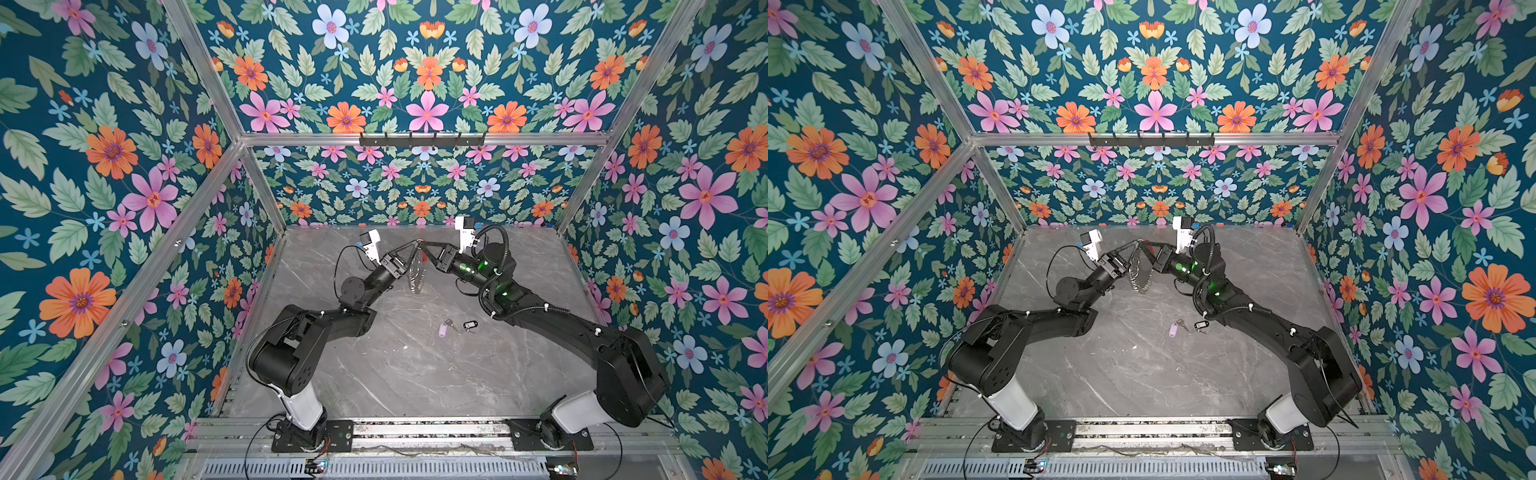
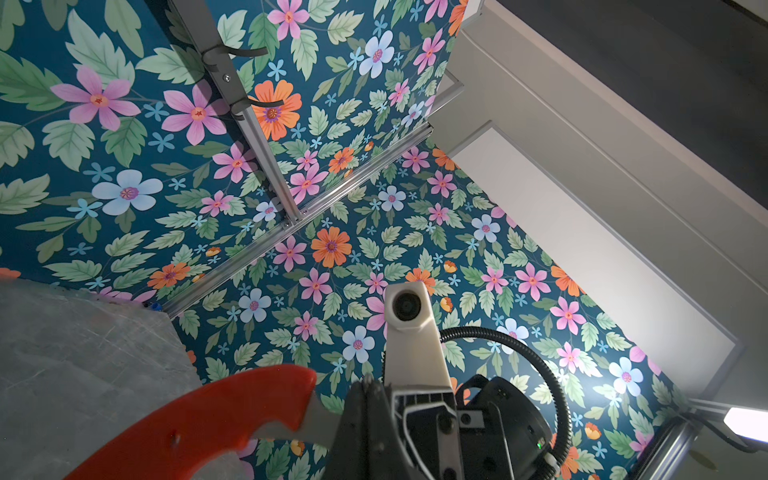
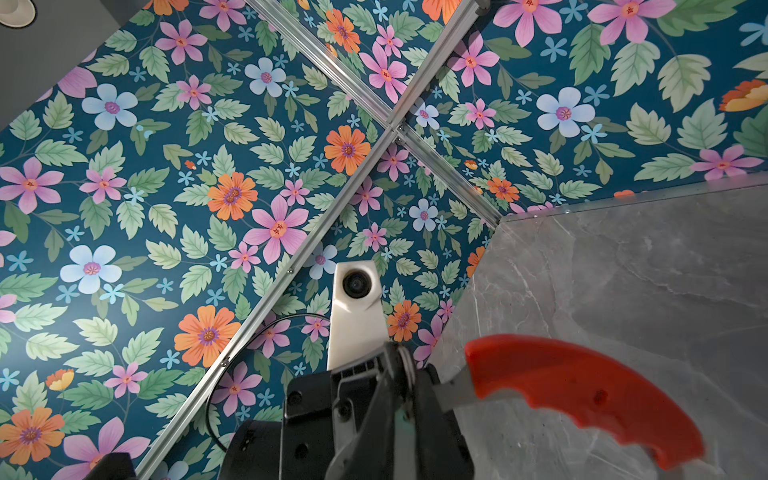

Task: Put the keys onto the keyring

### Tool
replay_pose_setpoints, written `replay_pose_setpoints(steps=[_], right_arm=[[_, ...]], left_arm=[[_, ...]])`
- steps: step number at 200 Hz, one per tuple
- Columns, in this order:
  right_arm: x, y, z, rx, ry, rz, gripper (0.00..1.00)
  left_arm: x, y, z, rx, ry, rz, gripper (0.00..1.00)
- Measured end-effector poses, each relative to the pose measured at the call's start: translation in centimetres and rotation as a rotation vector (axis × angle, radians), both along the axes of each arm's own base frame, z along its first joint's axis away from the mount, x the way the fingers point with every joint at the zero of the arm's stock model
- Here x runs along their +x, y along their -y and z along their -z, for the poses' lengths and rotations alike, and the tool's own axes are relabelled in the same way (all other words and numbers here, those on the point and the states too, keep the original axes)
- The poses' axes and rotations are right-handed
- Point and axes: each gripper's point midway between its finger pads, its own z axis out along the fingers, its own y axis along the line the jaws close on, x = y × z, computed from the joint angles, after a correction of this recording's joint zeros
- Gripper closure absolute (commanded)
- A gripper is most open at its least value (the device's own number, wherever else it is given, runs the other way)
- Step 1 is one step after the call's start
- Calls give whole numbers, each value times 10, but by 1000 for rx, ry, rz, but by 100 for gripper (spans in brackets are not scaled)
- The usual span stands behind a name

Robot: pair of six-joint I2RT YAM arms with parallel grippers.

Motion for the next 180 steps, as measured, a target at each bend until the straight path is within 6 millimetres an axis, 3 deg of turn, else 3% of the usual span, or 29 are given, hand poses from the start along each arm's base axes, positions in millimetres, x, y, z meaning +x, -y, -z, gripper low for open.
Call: replay_pose_setpoints(steps=[44,56,76,102,122,149,180], right_arm=[[0,-1,-4,-15,0,-6,100],[0,-2,-5,-48,4,-6,100],[-3,0,-11,-136,24,-7,100],[-4,7,-30,-300,109,14,100],[-5,14,-37,-463,172,23,100],[-8,25,-27,-689,231,0,100],[-20,34,-3,-864,280,-82,100]], left_arm=[[-1,-1,-3,-10,11,0,100],[0,-3,-2,-9,15,-5,86],[2,-10,7,30,26,-17,74],[10,-29,31,136,53,-92,66],[18,-44,38,240,96,-140,61],[32,-41,30,412,175,-132,58],[19,-24,34,536,284,-35,59]])
